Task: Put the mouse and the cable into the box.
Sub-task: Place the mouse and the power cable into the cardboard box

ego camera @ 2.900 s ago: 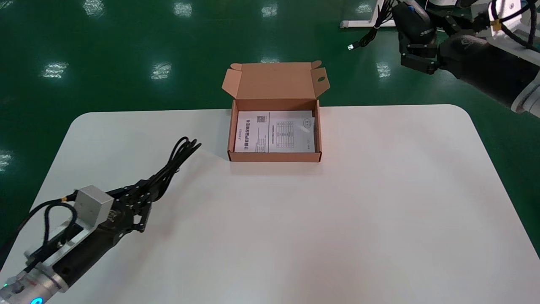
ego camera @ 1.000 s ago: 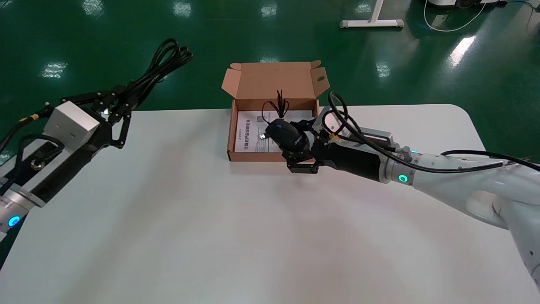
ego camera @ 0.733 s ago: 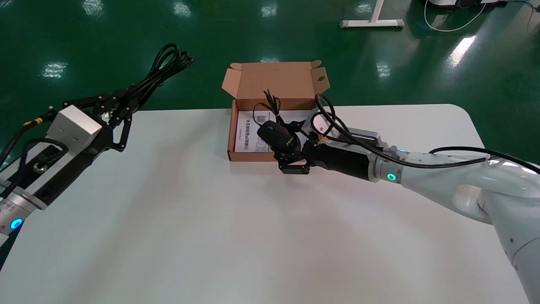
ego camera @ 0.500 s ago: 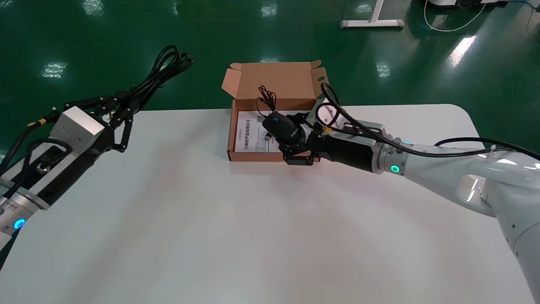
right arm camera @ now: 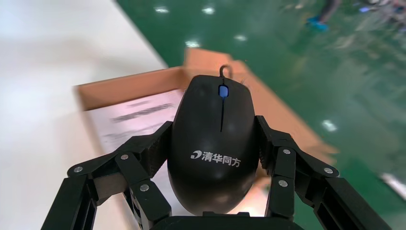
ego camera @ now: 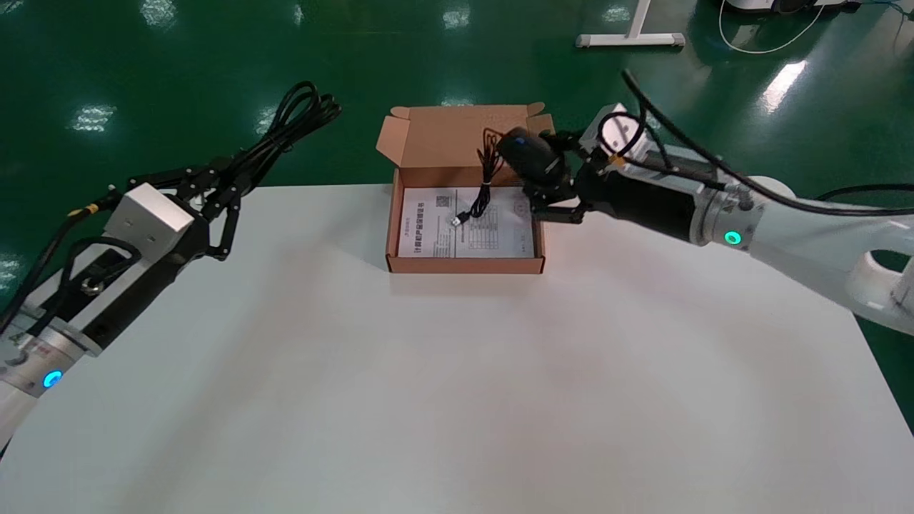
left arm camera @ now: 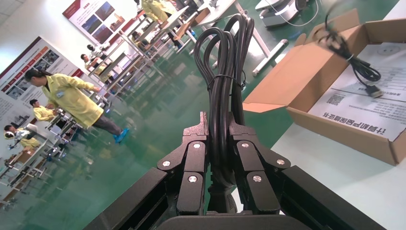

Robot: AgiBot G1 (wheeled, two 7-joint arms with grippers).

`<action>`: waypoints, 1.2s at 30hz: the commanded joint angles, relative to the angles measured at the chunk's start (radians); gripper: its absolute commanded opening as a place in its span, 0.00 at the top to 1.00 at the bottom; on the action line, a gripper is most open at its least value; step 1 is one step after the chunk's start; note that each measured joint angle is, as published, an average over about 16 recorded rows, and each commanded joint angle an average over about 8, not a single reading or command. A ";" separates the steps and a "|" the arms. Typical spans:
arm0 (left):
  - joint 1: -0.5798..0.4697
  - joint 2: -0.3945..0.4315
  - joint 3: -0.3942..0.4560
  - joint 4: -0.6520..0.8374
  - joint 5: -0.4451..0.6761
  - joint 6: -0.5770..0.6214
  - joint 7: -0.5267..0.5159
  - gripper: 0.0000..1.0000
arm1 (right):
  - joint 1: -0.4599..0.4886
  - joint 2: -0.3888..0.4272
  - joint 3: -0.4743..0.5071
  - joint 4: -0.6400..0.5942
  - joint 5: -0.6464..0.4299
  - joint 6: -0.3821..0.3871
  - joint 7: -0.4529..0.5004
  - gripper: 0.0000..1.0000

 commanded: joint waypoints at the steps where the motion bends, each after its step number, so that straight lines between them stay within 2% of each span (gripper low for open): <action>1: -0.001 0.003 0.002 0.000 -0.001 0.001 -0.001 1.00 | 0.024 0.016 0.008 -0.013 0.008 0.005 -0.015 1.00; 9: 0.018 0.005 -0.015 0.000 -0.017 0.017 0.012 1.00 | 0.065 0.029 0.004 -0.058 0.001 -0.011 -0.045 1.00; 21: 0.060 0.002 -0.056 -0.002 -0.047 0.039 0.039 1.00 | 0.044 -0.040 -0.032 -0.094 -0.048 -0.079 -0.062 1.00; 30: 0.076 0.002 -0.073 -0.003 -0.058 0.045 0.049 1.00 | 0.034 -0.087 -0.049 -0.109 -0.071 -0.057 -0.078 1.00; 36: 0.083 0.002 -0.078 -0.004 -0.061 0.048 0.055 1.00 | 0.030 -0.095 -0.053 -0.116 -0.078 -0.010 -0.102 1.00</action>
